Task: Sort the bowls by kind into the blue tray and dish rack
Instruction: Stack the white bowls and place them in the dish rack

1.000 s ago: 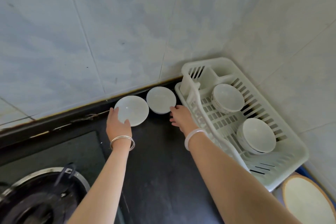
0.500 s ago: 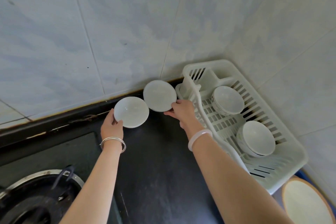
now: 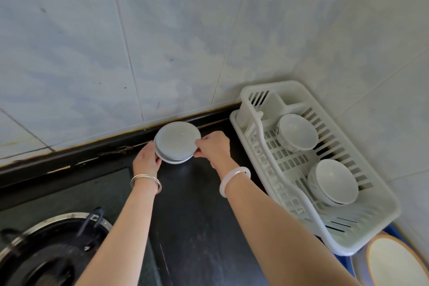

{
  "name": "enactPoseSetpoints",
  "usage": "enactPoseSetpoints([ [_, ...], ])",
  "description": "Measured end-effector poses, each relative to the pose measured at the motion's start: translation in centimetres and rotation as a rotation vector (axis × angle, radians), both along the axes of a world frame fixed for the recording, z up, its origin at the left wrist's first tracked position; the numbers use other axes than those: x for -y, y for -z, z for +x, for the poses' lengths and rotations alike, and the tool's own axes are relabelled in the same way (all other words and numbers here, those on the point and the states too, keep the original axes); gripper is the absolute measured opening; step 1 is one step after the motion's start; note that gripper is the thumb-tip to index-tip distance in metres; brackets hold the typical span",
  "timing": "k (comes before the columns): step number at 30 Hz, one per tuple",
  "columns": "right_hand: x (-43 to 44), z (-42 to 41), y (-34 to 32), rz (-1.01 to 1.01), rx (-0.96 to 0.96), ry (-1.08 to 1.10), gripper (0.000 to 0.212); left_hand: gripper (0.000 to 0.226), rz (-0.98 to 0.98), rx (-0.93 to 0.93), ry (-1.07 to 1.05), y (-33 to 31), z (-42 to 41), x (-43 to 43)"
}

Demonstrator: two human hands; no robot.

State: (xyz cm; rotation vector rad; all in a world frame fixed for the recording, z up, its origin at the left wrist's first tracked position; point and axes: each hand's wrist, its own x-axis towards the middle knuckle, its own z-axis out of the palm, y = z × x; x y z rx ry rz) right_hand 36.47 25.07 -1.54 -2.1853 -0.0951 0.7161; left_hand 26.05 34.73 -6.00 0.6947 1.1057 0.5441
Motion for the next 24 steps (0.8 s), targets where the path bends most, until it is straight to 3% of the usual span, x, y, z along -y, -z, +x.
enactPoseSetpoints([
  [7,-0.6,-0.2,0.7,-0.056,0.018,-0.017,0.006,0.038,0.050,-0.040,0.080,0.6,0.0,-0.8],
  [11,-0.4,0.4,0.9,-0.057,-0.014,-0.038,0.013,0.035,-0.019,-0.034,0.092,0.5,0.1,-1.2],
  [14,-0.3,0.8,1.2,0.007,-0.125,-0.050,0.034,0.034,-0.083,-0.029,0.103,0.3,0.1,-1.4],
  [17,-0.3,0.6,1.1,0.134,-0.288,-0.030,0.040,0.035,-0.081,-0.035,0.100,-0.1,0.1,-1.1],
  [24,2.4,0.1,-0.3,0.268,-0.267,0.067,0.042,0.024,0.012,-0.029,0.151,-2.6,0.0,0.7],
])
